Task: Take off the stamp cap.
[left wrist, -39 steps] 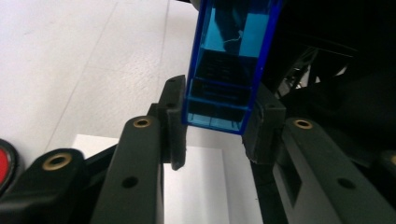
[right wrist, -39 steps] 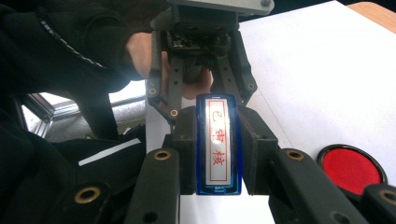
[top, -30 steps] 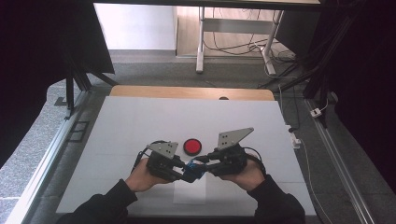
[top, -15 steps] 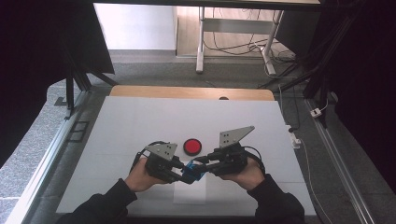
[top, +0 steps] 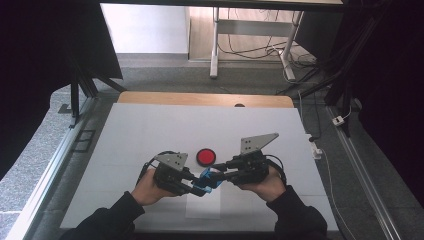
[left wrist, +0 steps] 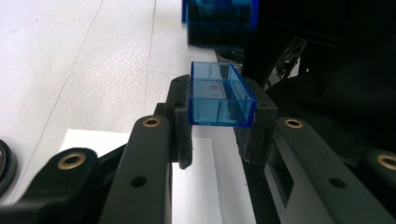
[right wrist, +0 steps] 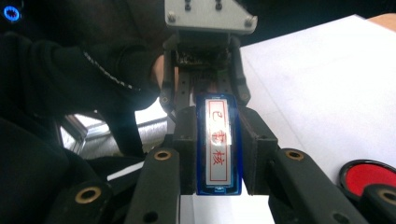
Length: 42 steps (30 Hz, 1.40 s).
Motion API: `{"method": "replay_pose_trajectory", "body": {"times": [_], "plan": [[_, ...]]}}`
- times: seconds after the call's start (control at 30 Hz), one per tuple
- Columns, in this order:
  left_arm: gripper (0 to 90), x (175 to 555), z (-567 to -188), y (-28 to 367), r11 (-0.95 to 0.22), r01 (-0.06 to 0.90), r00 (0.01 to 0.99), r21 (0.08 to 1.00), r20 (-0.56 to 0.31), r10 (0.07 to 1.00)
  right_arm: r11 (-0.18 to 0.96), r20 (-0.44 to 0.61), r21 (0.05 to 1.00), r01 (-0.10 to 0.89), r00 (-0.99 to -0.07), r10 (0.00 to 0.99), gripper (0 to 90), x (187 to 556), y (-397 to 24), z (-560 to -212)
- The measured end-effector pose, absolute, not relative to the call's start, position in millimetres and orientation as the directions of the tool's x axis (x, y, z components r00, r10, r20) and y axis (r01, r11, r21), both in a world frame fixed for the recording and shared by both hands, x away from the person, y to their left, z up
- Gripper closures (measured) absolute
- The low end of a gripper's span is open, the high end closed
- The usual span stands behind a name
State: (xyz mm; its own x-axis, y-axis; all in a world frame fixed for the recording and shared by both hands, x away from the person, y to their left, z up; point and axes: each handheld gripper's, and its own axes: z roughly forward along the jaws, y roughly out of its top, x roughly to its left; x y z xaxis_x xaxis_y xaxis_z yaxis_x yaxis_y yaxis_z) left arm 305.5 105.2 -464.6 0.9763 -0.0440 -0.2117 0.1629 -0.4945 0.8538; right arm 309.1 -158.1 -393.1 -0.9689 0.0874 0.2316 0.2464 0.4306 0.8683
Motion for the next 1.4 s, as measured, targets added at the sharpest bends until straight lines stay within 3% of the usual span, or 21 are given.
{"method": "replay_pose_trajectory", "body": {"times": [0.17, 0.4, 0.67, 0.97, 1.4], "plan": [[69.3, 304.0, -461.3, 104.6, -0.509, 0.158, 0.980, 0.846, -0.198, -0.027, 0.445, 0.211, 0.864, 0.235, -0.972, 0.103, 71.3, 307.9, -157.2, -394.5], [69.0, 298.5, -460.0, 107.2, -0.554, 0.172, 0.984, 0.815, -0.163, 0.065, 0.471, 0.137, 0.863, 0.185, -0.982, 0.134, 71.3, 303.5, -155.6, -393.6], [69.1, 293.5, -458.8, 109.9, -0.558, 0.222, 0.975, 0.800, -0.177, 0.133, 0.469, 0.128, 0.863, 0.187, -0.980, 0.154, 71.3, 303.8, -157.2, -393.4], [69.0, 280.9, -456.3, 114.7, -0.590, 0.240, 0.966, 0.771, -0.132, 0.221, 0.483, 0.100, 0.858, 0.174, -0.979, 0.175, 71.2, 302.6, -157.4, -393.1], [68.9, 266.5, -452.6, 145.0, -0.528, 0.352, 0.915, 0.773, -0.164, 0.369, 0.491, 0.097, 0.849, 0.195, -0.971, 0.217, 71.2, 301.8, -156.2, -394.2]]}}
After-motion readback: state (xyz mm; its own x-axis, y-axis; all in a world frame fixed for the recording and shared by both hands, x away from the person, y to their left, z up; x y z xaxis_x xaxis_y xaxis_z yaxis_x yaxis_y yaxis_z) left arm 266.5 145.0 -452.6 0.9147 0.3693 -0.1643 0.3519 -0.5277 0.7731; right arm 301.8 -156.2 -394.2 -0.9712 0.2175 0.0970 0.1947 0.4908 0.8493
